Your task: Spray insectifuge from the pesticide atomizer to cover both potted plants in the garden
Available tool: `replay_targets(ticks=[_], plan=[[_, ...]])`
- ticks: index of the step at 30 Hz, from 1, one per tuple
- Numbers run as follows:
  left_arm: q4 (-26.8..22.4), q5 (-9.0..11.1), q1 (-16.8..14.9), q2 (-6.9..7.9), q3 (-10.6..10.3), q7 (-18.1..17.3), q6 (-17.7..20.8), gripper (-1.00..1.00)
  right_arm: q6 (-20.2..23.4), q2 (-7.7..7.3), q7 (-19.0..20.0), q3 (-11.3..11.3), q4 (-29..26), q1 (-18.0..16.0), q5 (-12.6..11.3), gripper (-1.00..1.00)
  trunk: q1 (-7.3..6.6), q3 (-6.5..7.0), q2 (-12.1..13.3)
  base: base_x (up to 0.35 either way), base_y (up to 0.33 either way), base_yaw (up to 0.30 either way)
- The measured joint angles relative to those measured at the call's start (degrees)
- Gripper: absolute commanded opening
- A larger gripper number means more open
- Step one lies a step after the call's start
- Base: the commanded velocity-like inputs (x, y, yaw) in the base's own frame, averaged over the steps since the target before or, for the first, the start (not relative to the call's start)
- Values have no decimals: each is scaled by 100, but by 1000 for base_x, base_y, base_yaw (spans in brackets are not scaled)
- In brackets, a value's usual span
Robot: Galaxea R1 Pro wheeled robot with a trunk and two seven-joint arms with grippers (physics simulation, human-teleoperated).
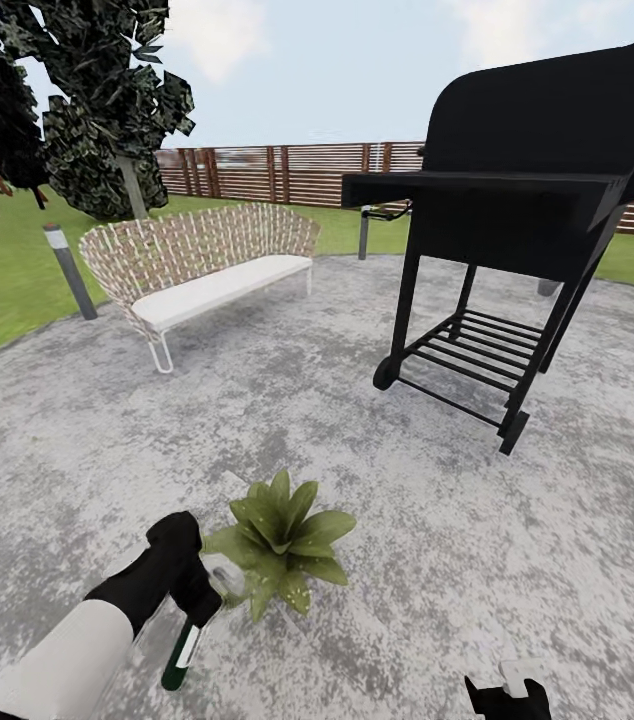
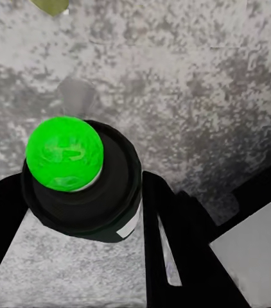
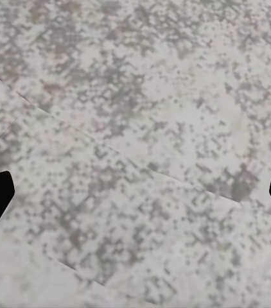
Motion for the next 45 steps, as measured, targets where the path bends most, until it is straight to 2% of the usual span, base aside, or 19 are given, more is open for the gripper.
replay_targets(ticks=[1,3,6,7,10,14,18,21,24,25,27,35,45], plan=[[2,13,-8,80,2,-5,3,-100,0,0,1,-1,0,0,0,100,0,0,0,0,0,0],[0,47,-11,68,-9,-8,24,-100,0,-3,1,2,0,0,0,100,0,0,0,0,0,0],[-36,50,-33,-118,-25,0,43,-100,0,-7,1,0,-2,0,0,100,0,0,0,0,0,0],[-48,40,-37,-282,-33,3,57,-100,0,-8,1,0,-7,0,0,100,0,0,0,0,0,0],[-61,-2,-84,-364,-53,6,61,-100,0,-9,1,-3,-9,0,2,100,0,0,0,0,0,0],[1,11,-409,-360,-38,7,91,-100,0,-9,1,-3,-9,0,4,100,0,0,0,0,0,0],[26,18,-448,-302,-11,-1,88,-100,0,-10,1,-3,-9,0,5,100,0,0,0,0,0,0],[85,33,-463,-372,-62,-165,74,-100,0,-9,1,2,-6,0,7,100,0,0,0,0,0,0],[118,-14,-671,-815,-150,-390,99,-100,0,-9,1,-3,-9,0,5,100,-1,1,0,0,0,0],[121,-45,-756,-901,-180,-404,96,-100,0,-9,1,-3,-9,0,3,100,0,0,0,0,0,0],[139,-65,-931,-979,-204,-427,92,-100,0,-9,1,-2,-9,0,0,100,0,0,0,0,0,0],[505,-69,-1399,-999,-206,-571,99,-100,0,-9,1,-3,-9,0,3,100,0,0,0,0,0,0],[842,-67,-1321,-1090,-194,-583,92,-100,0,-9,1,0,-7,0,8,100,0,0,0,0,0,0]])
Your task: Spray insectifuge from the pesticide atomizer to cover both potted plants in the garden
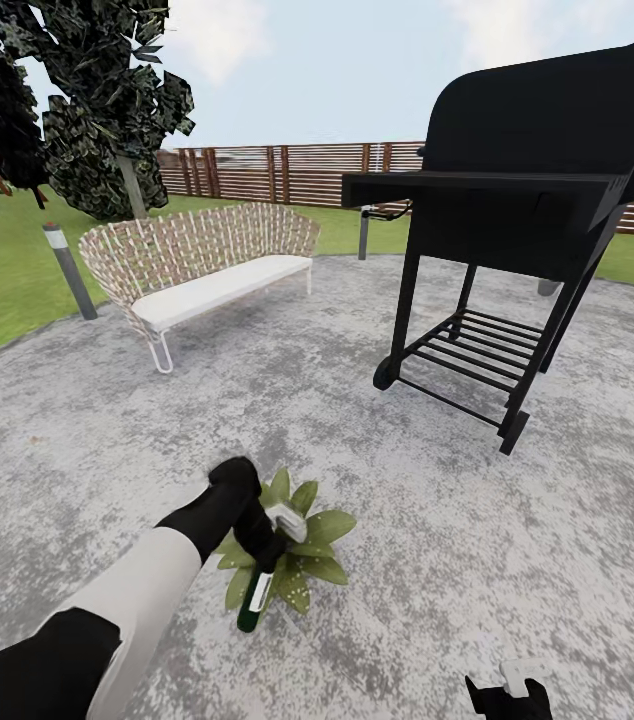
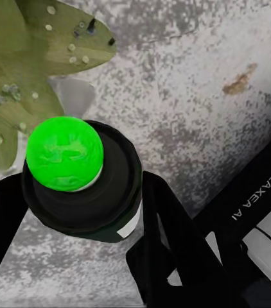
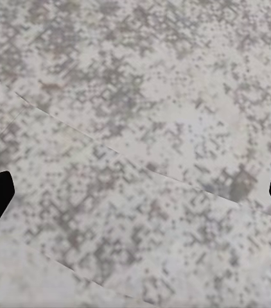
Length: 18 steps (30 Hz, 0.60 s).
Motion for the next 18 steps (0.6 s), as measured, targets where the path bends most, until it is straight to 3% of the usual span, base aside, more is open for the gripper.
replay_targets(ticks=[4,8,12,18], plan=[[267,14,2,-18,0,0,-1,-100,0,0,0,2,-2,0,-1,100,0,0,0,0,0,0],[311,24,24,-108,0,0,-4,-100,0,0,0,-1,0,0,-3,100,0,0,0,0,0,0],[299,-18,72,-95,0,11,-21,-100,0,0,0,-3,-1,0,-8,100,0,0,0,-2,0,0],[310,-54,92,-82,-3,59,-38,-100,0,0,0,1,-2,0,-7,100,3,0,0,-264,20,0]])
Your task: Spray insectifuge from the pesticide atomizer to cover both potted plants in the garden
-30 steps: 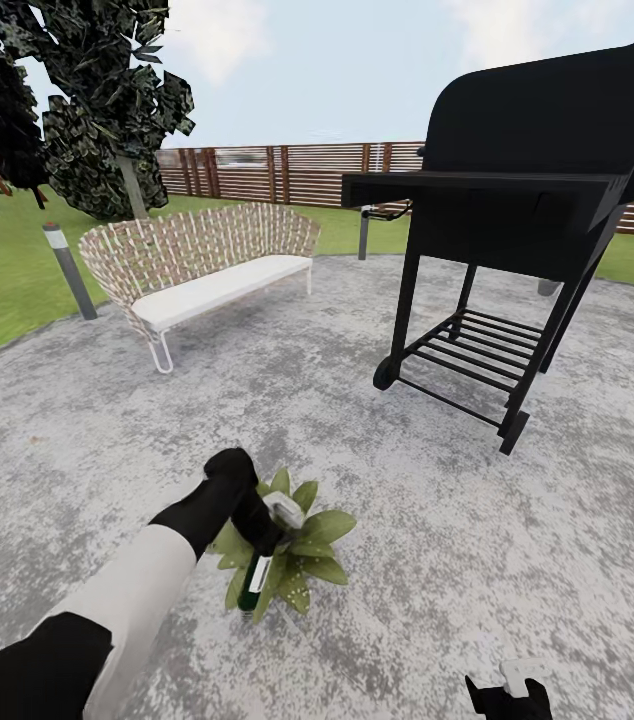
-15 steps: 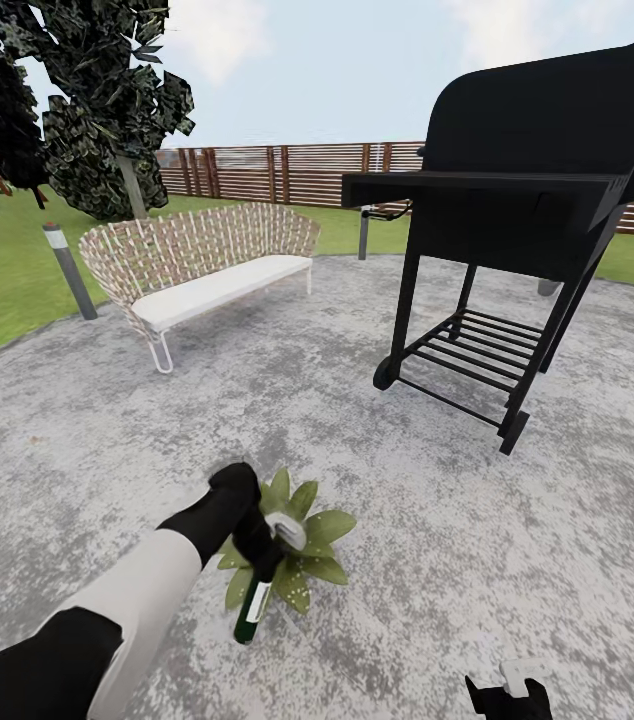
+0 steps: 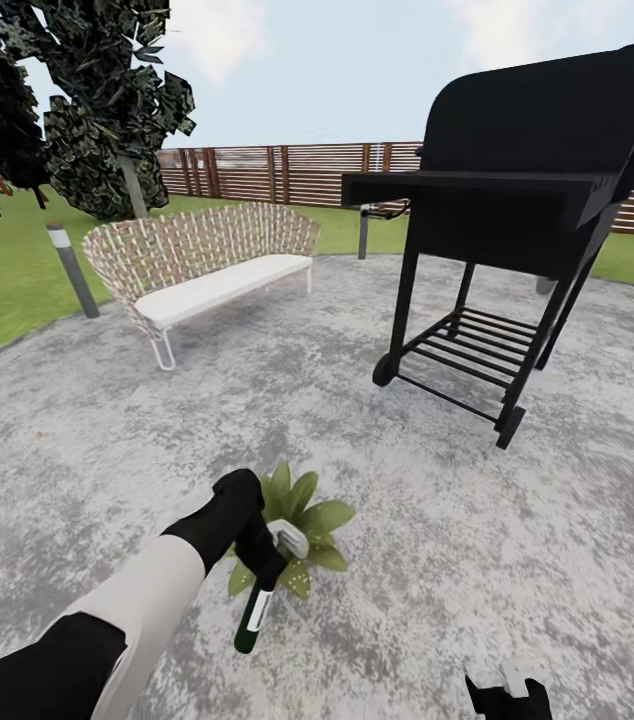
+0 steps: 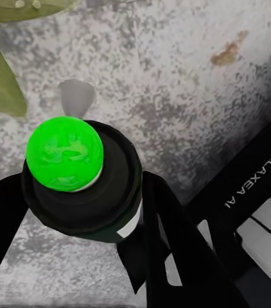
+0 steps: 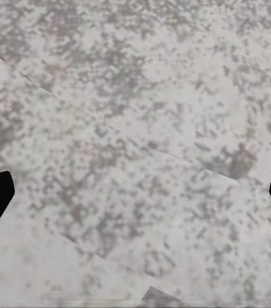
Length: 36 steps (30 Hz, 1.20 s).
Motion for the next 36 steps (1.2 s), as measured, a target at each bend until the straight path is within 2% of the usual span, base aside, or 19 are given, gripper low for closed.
replay_targets(ticks=[7,17,27,36], plan=[[4,-5,-8,12,-32,10,10,-100,-1,0,1,-4,4,1,-1,100,-3,0,0,-130,264,-82],[-1,-5,-9,22,-29,10,9,-100,3,0,2,-1,9,1,2,100,-3,0,0,-11,334,-291],[-22,-4,-17,23,-41,11,4,-100,6,0,1,0,9,1,2,100,-1,0,0,-179,287,-289],[-66,-4,-74,32,-6,13,8,-100,8,0,0,3,9,0,6,100,-3,0,0,-116,133,-48]])
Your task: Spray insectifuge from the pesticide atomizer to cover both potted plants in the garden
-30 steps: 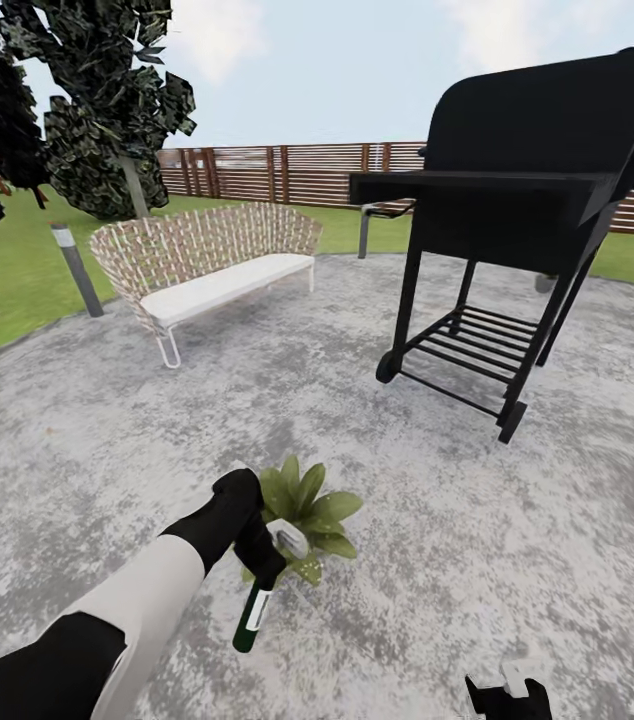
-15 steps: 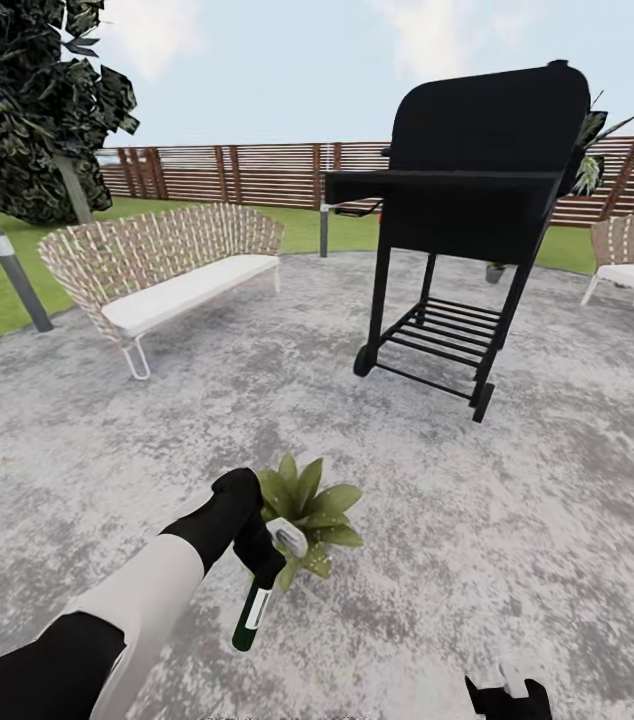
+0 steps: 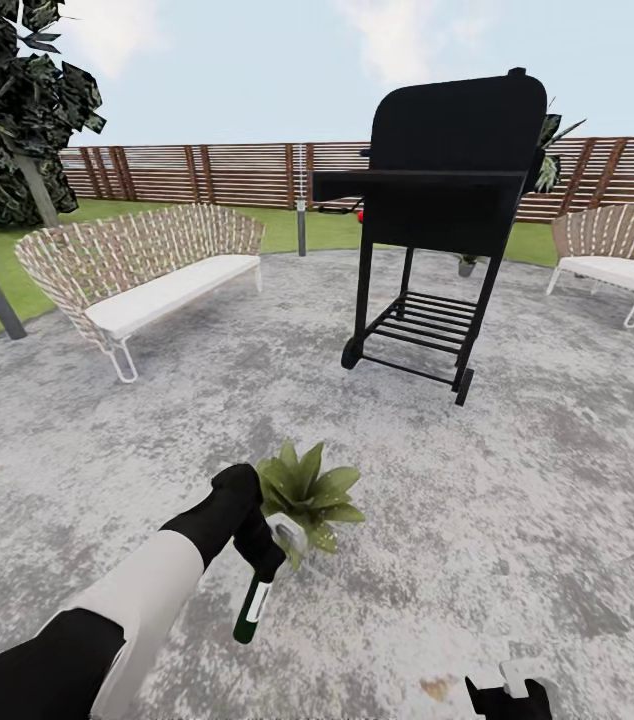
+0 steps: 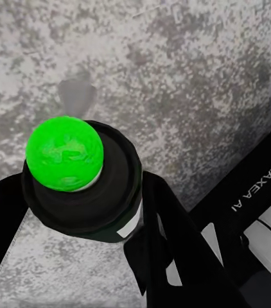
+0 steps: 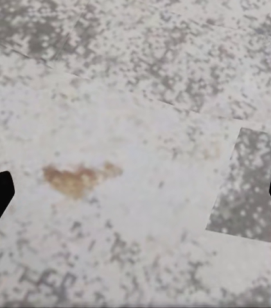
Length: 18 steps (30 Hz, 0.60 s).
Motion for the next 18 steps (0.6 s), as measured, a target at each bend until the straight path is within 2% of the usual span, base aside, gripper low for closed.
replay_targets(ticks=[3,6,8,11,14,18], plan=[[-10,1,-90,4,18,-19,11,-100,0,0,0,1,0,0,1,100,0,0,0,-5,6,-1],[4,-1,-309,20,31,-35,24,-100,0,5,0,1,0,0,8,100,0,0,0,0,0,0],[41,-31,-381,156,21,-33,10,-100,0,1,0,1,0,0,10,100,0,0,0,0,0,0],[56,-101,-393,289,16,-28,21,-100,0,0,0,1,0,0,10,100,0,0,0,0,0,0],[58,-151,-339,309,-3,-23,24,-100,0,0,0,1,0,0,10,100,0,0,0,8,7,0],[59,-165,-349,310,-7,-34,20,-100,0,0,0,-2,0,0,1,100,-2,0,0,179,163,0]])
